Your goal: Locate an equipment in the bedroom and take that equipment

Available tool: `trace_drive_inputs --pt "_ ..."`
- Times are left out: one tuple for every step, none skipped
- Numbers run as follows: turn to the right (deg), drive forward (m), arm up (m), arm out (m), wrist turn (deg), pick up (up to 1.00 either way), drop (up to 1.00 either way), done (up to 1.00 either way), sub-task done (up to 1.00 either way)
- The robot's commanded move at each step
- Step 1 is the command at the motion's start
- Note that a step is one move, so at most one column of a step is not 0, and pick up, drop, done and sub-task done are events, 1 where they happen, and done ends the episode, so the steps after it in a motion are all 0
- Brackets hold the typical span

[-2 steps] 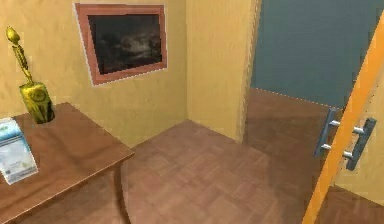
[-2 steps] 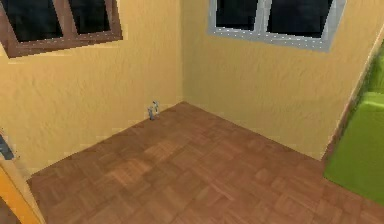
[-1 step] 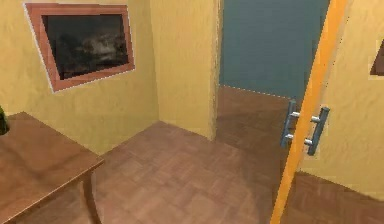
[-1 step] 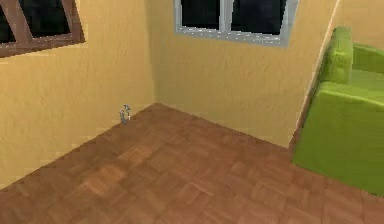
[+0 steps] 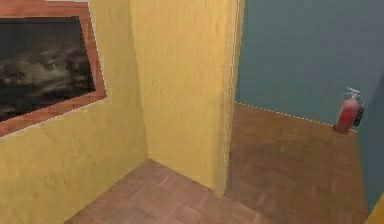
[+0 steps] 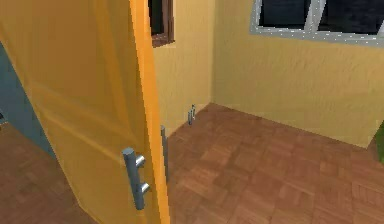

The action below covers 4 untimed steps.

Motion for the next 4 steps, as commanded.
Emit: trace_drive_inputs --pt "21.0 0.00 0.00 0.00 0.0 0.00 0.00 0.00 0.00" --pt "0.0 1.00 0.00 0.00 0.0 0.00 0.00 0.00 0.00" --pt "6.0 0.00 0.00 0.00 0.0 0.00 0.00 0.00 0.00" --pt "0.0 0.55 0.00 0.00 0.0 0.00 0.00 0.00 0.00"
